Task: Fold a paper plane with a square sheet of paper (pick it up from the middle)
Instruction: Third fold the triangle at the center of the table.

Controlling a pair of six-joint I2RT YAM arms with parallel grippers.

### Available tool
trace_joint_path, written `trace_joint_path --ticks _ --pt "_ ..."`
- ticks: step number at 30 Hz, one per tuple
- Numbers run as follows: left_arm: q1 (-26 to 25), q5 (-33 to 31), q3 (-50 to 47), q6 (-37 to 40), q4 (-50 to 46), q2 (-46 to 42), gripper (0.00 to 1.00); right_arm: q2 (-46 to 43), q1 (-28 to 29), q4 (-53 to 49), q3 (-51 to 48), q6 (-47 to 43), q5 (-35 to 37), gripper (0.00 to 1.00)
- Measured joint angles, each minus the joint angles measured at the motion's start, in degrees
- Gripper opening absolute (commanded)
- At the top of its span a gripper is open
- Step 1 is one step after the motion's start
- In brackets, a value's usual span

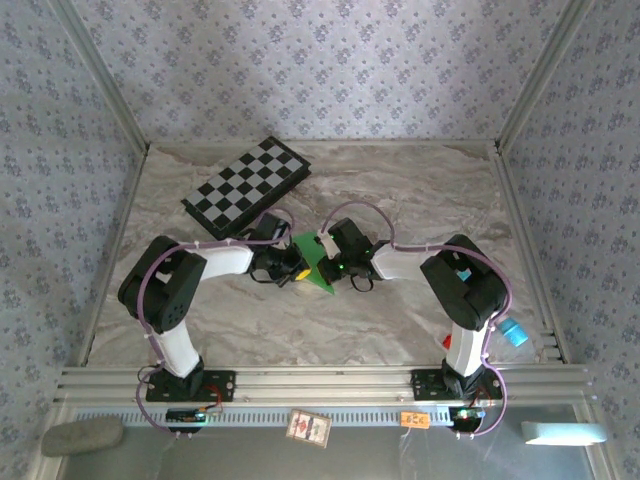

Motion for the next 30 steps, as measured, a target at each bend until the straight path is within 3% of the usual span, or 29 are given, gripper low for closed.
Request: trace_joint_path --ticks 22,30 --pt "0.0 -0.7 0.0 -0.4 0.0 0.0 0.05 0.2 0.0 -0.4 0.3 0.5 0.0 0.00" --pt "0.0 -0.7 0.0 0.1 0.0 0.0 0.10 0.2 0.0 -0.4 0.3 0.5 0.0 0.00"
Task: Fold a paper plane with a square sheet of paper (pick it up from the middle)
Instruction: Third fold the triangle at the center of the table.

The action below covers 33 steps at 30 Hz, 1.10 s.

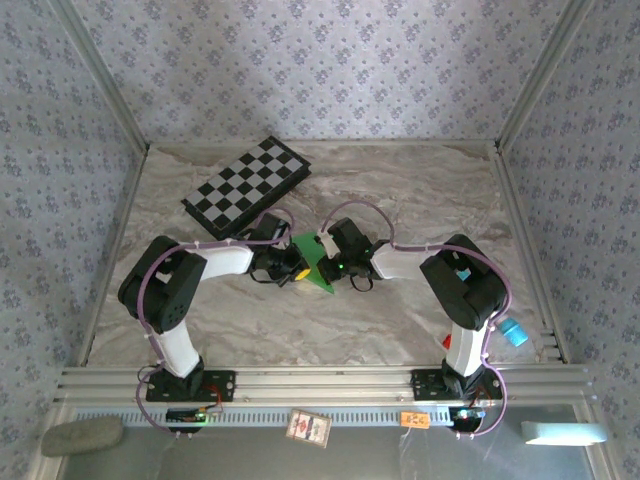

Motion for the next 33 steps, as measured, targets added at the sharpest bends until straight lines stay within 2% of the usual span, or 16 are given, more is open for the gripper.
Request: trace_joint_path --ticks 5,15,26,33 --pt "0.0 0.1 0.0 1.6 0.0 -0.4 0.11 0.0 0.0 0.0 0.0 0.0 0.0 0.00" --pt "0.0 0.0 -0.5 2.6 0.4 -0.5 0.06 0.0 0.0 0.0 0.0 0.0 0.0 0.00" --pt "0.1 0.2 -0.3 2.6 0.0 0.4 0.04 0.0 0.0 -0.6 0.4 0.0 -0.2 0.00" --pt "0.3 0.9 1.0 2.6 -1.6 1.1 0.04 0.0 -0.2 -3.9 2.9 2.3 -1.1 0.19"
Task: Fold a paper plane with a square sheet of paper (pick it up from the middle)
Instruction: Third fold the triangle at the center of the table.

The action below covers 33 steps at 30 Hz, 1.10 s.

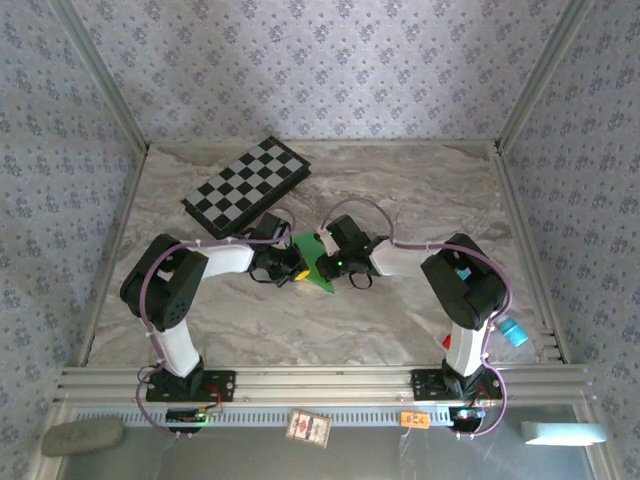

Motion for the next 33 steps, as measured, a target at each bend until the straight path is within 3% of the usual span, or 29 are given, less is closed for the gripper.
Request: trace_joint_path --ticks 4,7,12,19,33 --pt "0.1 0.3 0.5 0.0 -0.5 0.3 0.04 -0.9 -0.7 -2.5 2.5 3.4 -0.7 0.35" --pt "0.1 0.3 0.7 0.0 -0.9 0.4 0.04 -2.8 -2.5 -4.2 2.8 6.2 -2.4 0.38" --pt "0.1 0.2 0.9 0.0 -1.2 0.4 0.04 -4.5 -5.3 -6.3 2.8 8.5 -6.0 0.27" --pt "0.1 0.3 1.2 0.0 -1.5 0.6 0.04 -4.7 -4.5 -8.2 2.5 7.2 -13.2 0.13" --pt "0.1 0.3 1.7 0.1 -2.4 0.8 0.05 -1.0 -2.7 -11.1 2.2 4.4 -16.8 0.08"
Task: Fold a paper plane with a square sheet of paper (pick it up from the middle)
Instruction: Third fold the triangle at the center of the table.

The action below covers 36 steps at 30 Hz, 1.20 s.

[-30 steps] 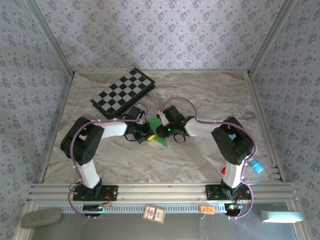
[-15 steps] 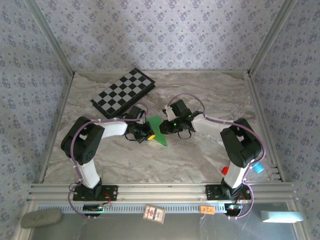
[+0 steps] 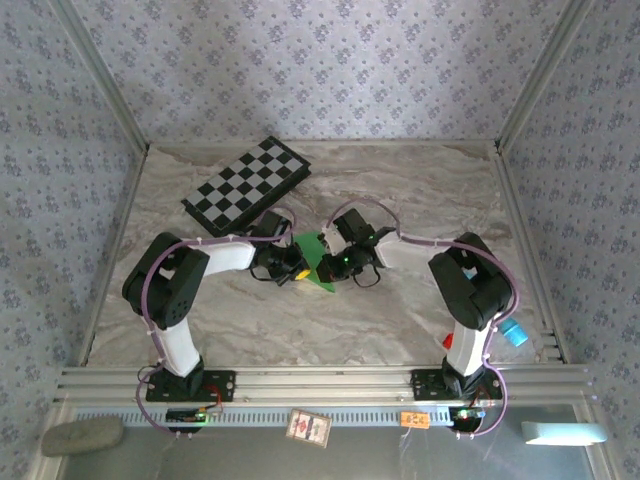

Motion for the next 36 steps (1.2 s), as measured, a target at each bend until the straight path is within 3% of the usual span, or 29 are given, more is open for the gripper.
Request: trace_joint_path --ticks 33,36 --pt "0.0 0.3 1.7 2.6 -1.7 -0.8 0.13 2.7 0.2 -1.9 0.0 -0.9 1.7 0.04" --pt "0.0 0.4 1.7 3.6 -1.5 -2.7 0.09 2.8 0.2 -1.9 0.0 -0.8 1.7 0.04"
